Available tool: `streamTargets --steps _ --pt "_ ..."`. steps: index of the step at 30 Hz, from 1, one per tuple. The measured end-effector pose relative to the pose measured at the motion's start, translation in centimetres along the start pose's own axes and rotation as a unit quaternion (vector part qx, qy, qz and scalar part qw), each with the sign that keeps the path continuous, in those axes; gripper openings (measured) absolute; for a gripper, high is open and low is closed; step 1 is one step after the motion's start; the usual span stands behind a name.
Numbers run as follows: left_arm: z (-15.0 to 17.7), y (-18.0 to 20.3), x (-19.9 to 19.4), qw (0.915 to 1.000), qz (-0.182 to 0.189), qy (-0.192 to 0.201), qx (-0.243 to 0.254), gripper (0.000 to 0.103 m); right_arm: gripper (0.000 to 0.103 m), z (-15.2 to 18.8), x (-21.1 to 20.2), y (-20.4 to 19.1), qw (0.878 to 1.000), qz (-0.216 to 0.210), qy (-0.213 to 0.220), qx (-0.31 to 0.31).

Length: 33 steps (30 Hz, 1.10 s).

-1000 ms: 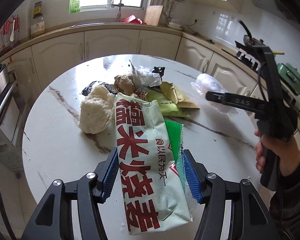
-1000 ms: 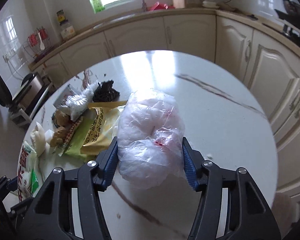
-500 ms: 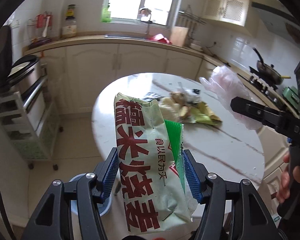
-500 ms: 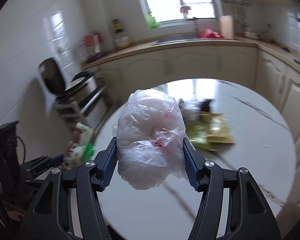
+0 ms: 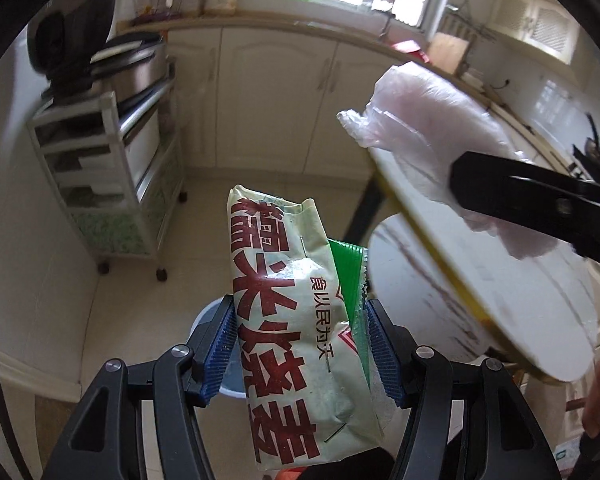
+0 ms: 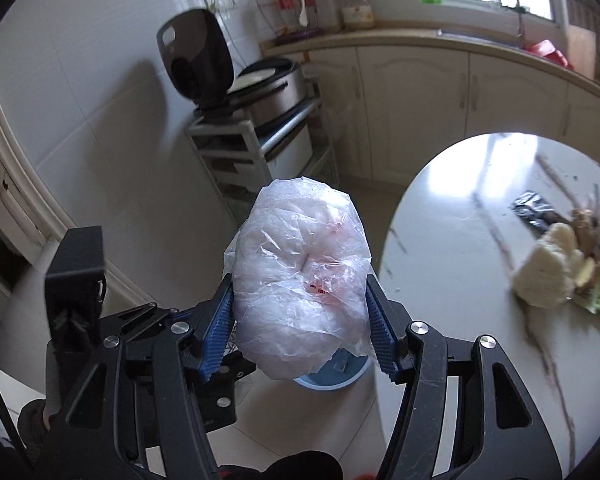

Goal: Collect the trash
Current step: 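Drop the snack bag into the blue bin with the left tool while the right tool drops the plastic bag, then move both tools back over the table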

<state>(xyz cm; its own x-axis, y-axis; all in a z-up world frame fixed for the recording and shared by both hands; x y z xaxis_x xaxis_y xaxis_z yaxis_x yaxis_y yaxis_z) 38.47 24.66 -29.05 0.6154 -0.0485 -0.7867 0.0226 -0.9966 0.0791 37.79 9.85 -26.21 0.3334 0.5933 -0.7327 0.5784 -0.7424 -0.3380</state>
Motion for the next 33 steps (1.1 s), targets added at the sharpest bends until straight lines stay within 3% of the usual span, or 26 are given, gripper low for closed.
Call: streamTargets --steps 8,14,16,24,26,28,33 --pt "-1.5 -2.8 5.4 0.9989 0.004 -0.041 -0.021 0.065 0.058 -1.0 6.7 -1.1 0.999 0.025 -0.028 -0.011" --pt "-3.1 -3.9 6.7 0.998 -0.026 -0.044 -0.037 0.073 0.061 -1.2 8.9 -1.6 0.999 0.042 -0.033 -0.003" --pt "-2.9 -4.0 6.0 0.9976 -0.039 -0.045 -0.036 0.076 0.069 -1.2 9.4 -1.7 0.998 0.047 -0.033 -0.001" --pt "-1.1 -3.7 2.3 0.9967 -0.064 -0.03 -0.038 0.076 0.082 -1.2 10.0 -2.1 0.999 0.036 -0.028 0.015" --pt "-0.9 -3.6 1.1 0.9969 -0.067 -0.022 -0.035 0.076 0.083 -1.1 9.2 -2.3 0.999 0.032 -0.024 0.017" --pt "-1.1 -3.0 -0.2 0.9974 -0.065 -0.01 -0.032 0.076 0.092 -1.2 8.0 -2.3 0.999 0.035 -0.012 0.015" --pt "-1.9 -0.2 -3.5 0.9978 -0.06 0.026 -0.006 0.08 0.094 -1.9 2.7 -1.2 0.998 0.04 0.035 0.021"
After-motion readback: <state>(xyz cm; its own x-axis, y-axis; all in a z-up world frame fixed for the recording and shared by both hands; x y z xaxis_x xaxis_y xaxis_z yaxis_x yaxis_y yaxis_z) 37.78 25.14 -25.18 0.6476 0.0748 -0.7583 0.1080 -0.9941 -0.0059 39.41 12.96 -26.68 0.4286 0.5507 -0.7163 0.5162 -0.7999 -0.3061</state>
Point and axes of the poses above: each gripper's, at about its wrist camera, not at the fingertips, and x roughly the way its jaws point, y to its right, z to its underside, the point moved 8 cm from there along x, roughly the way its jaws point, and after that the axes turned 12 degrees about x, right-handed, at the moved point
